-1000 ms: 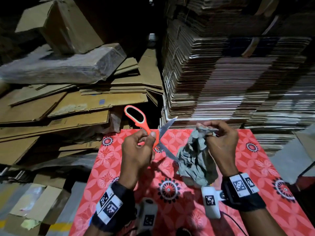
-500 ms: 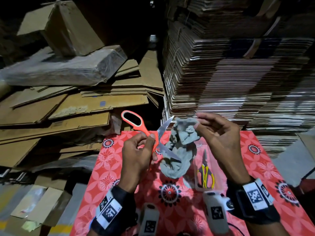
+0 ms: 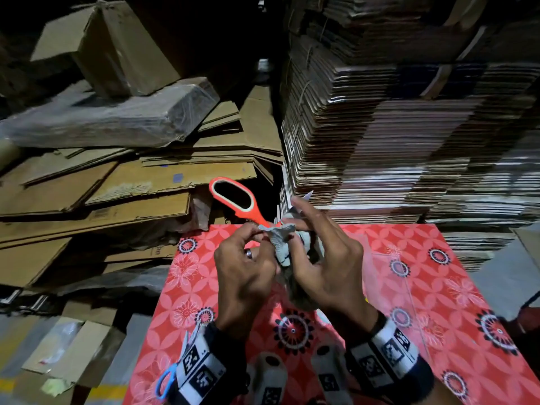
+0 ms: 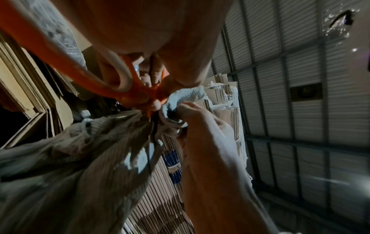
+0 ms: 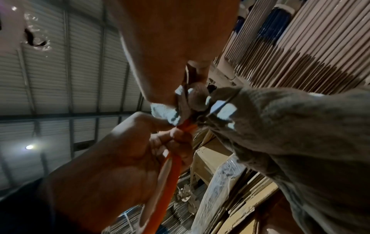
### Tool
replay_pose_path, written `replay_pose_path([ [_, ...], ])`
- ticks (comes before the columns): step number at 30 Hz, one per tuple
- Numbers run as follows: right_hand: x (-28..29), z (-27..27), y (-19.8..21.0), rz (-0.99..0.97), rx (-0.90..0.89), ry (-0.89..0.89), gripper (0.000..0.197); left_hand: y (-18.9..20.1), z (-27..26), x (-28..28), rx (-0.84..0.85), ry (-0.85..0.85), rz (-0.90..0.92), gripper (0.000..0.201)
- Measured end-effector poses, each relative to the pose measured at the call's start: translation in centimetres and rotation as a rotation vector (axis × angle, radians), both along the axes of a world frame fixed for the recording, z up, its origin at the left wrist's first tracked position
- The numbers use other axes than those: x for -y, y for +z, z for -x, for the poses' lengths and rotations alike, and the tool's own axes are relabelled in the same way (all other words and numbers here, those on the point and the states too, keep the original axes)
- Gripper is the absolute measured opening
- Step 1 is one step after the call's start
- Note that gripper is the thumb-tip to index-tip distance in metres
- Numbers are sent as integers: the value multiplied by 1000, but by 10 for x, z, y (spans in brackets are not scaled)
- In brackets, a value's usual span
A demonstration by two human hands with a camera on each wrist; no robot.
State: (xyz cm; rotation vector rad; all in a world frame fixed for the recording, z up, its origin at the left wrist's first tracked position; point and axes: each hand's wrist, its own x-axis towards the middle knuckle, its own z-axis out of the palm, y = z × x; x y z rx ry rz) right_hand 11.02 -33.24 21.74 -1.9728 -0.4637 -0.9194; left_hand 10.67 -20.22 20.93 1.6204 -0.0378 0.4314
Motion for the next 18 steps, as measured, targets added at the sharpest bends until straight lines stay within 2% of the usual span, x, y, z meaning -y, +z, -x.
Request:
replay_pose_path([
  [7, -5, 1, -6, 55, -9, -54, 52, -10, 2, 2, 60, 117, -176, 16],
  [14, -10, 7, -2, -34, -114, -61, 60, -14, 8, 13, 116, 126, -101, 19],
  [16, -10, 7, 1, -74, -162, -67, 64, -14, 9, 14, 142, 165, -135, 26],
  [18, -10, 7, 3, -108, -208, -74, 68, -17, 9, 14, 150, 204, -174, 23],
])
